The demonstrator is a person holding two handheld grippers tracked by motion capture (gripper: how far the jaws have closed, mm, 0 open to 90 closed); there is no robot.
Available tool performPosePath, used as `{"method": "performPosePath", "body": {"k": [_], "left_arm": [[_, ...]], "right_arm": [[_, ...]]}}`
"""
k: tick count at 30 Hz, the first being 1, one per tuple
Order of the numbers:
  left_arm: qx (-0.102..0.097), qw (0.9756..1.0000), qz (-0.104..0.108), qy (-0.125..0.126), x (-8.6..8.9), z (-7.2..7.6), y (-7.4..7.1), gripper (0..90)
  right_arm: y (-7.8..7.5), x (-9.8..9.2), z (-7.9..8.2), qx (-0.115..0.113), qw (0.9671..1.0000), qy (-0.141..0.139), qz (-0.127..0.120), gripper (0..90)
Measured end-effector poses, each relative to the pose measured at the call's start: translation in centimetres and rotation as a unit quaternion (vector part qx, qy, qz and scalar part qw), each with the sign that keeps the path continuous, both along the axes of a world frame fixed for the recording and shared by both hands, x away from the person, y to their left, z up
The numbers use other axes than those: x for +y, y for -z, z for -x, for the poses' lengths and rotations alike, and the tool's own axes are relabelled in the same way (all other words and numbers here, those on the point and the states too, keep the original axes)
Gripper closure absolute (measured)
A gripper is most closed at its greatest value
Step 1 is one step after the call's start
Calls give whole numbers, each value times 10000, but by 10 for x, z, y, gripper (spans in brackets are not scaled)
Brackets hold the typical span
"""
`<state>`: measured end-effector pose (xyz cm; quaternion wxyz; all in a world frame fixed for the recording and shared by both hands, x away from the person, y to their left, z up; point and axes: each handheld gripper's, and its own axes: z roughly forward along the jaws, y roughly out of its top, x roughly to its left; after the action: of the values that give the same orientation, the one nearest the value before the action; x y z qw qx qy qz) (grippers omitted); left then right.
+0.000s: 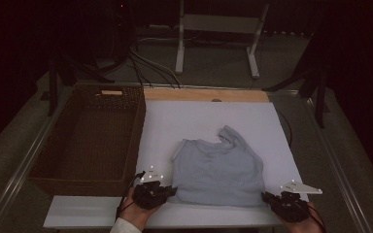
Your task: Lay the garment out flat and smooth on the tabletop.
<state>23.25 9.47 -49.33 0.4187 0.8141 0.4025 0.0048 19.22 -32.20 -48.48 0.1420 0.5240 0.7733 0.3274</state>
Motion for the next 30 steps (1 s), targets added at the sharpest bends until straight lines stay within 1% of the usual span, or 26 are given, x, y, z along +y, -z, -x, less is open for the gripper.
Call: {"method": "performPosePath", "body": {"k": [5,6,7,8,9,10,11,12,13,16,17,18,19,21,22,23,24,25,26,27,28,29,30], "left_arm": [[46,10000,-19,3,1,3,2,863],[42,10000,-30,-12,0,3,3,841],[26,10000,-76,-24,0,2,4,841],[16,9999,-113,-46,0,1,5,812],[16,9999,-113,-46,0,1,5,791],[-43,9999,-106,-113,1,-1,5,751],[-43,9999,-106,-113,1,-1,5,714],[-72,9998,-73,-141,2,-1,4,714],[-117,9998,-43,-183,3,-2,3,685],[-264,9991,8,-325,2,-6,0,583],[-308,9988,1,-378,1,-8,-1,564],[-333,9986,3,-419,-1,-12,-1,537],[-333,9986,3,-419,-1,-12,-1,531],[-380,9982,-38,-460,-4,-16,0,518],[-385,9981,-45,-485,-6,-18,0,504],[-394,9980,-47,-494,-7,-19,1,504],[-417,9977,-91,-522,-10,-22,2,484],[-417,9977,-91,-522,-10,-22,2,478],[-419,9975,-112,-566,-13,-24,3,465],[-419,9975,-112,-566,-13,-24,3,453],[-410,9973,-120,-591,-15,-27,4,450],[-410,9973,-120,-591,-15,-27,4,444],[-408,9973,-144,-592,-17,-29,5,443]], "right_arm": [[1,0,4,27,10000,-23,2,860],[4,1,4,75,10000,-46,43,858],[4,1,4,75,10000,-46,43,858],[7,2,2,141,9998,-38,96,857],[7,2,2,141,9998,-38,96,857],[8,2,0,200,9997,-30,109,854],[8,2,0,200,9997,-30,109,854],[9,2,-1,206,9997,-28,123,848],[9,3,-1,213,9997,-15,124,837],[7,3,-2,111,9998,36,149,735],[6,3,-3,75,9999,47,143,688],[3,4,-6,-46,9999,80,116,617],[3,4,-6,-46,9999,80,116,617],[-1,4,-10,-150,9998,114,79,561],[-3,4,-15,-225,9996,176,31,536],[-3,4,-15,-225,9996,176,31,536],[-4,4,-21,-280,9993,239,-8,509],[-4,4,-21,-280,9993,239,-8,509],[-5,3,-28,-283,9992,274,-85,492],[-5,3,-28,-283,9992,274,-85,492],[-3,2,-34,-247,9990,323,-161,472],[-3,2,-34,-247,9990,323,-161,472],[-1,1,-39,-175,9991,337,-178,445]]}}
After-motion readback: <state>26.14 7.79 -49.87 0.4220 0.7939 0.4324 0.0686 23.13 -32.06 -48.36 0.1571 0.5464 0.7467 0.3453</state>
